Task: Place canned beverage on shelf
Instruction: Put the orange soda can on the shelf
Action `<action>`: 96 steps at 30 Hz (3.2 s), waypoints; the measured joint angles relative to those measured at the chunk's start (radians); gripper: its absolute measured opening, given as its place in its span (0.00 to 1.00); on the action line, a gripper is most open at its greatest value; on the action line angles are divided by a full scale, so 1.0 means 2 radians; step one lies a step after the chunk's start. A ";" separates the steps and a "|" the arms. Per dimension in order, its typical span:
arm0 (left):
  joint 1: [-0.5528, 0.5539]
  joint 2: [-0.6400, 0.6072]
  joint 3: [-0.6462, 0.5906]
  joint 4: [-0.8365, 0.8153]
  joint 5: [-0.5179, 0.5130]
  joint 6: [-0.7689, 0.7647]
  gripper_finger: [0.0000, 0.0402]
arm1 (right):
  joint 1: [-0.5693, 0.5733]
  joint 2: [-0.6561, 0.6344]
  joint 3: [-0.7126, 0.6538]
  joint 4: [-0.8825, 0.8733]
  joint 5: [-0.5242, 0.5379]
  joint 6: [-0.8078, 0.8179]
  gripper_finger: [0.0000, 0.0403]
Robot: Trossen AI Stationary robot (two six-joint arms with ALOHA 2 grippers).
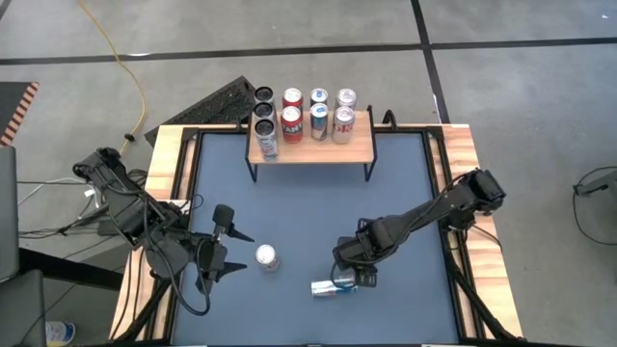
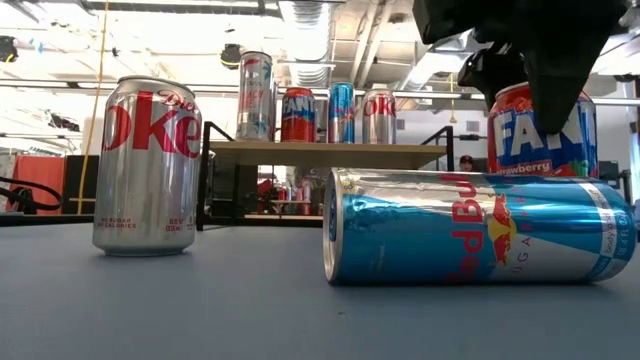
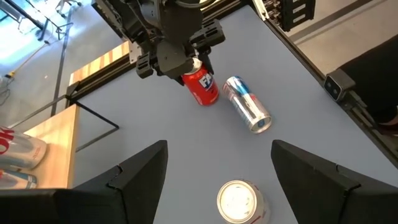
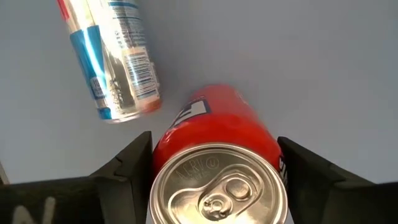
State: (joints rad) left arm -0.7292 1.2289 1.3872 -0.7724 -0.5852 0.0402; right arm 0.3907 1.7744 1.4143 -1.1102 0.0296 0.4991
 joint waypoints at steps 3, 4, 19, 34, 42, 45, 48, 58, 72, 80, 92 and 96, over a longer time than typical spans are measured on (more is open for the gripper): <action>0.000 0.000 0.000 0.000 -0.001 0.000 0.68 | -0.010 0.000 0.015 -0.021 0.000 -0.022 0.63; 0.000 0.000 0.000 0.000 -0.001 0.000 0.68 | -0.014 0.000 0.026 -0.031 0.003 -0.033 0.63; 0.000 0.000 0.000 -0.001 0.003 0.006 0.68 | -0.140 -0.001 0.241 -0.120 0.092 -0.244 0.62; 0.000 0.000 0.000 -0.009 0.005 0.022 0.68 | -0.281 0.000 0.314 -0.083 0.101 -0.390 0.62; 0.000 0.000 0.000 -0.012 -0.004 0.027 0.68 | -0.324 0.014 0.315 -0.062 0.094 -0.445 0.62; 0.000 0.000 0.000 -0.012 -0.013 0.027 0.68 | -0.334 0.017 0.315 -0.072 0.083 -0.451 0.62; 0.000 0.000 0.000 -0.011 -0.024 0.027 0.68 | -0.344 0.015 0.316 -0.069 0.065 -0.463 0.62; 0.003 0.000 0.000 -0.011 -0.031 0.036 0.68 | -0.361 0.023 0.314 -0.082 0.051 -0.471 0.62; 0.026 -0.004 0.000 0.022 -0.011 0.046 0.68 | -0.364 0.046 0.318 -0.085 0.063 -0.492 0.63; 0.030 -0.014 0.000 0.023 -0.010 0.041 0.68 | -0.367 0.047 0.318 -0.084 0.063 -0.502 0.63; 0.030 -0.014 0.000 0.022 -0.008 0.049 0.68 | -0.367 0.047 0.318 -0.078 0.057 -0.513 0.63; 0.030 -0.014 0.000 0.022 -0.008 0.053 0.68 | -0.367 0.048 0.317 -0.071 0.057 -0.512 0.64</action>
State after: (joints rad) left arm -0.6697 1.2007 1.3880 -0.7289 -0.6006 0.1463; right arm -0.3431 1.8709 2.0483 -1.2522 0.1444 -0.5251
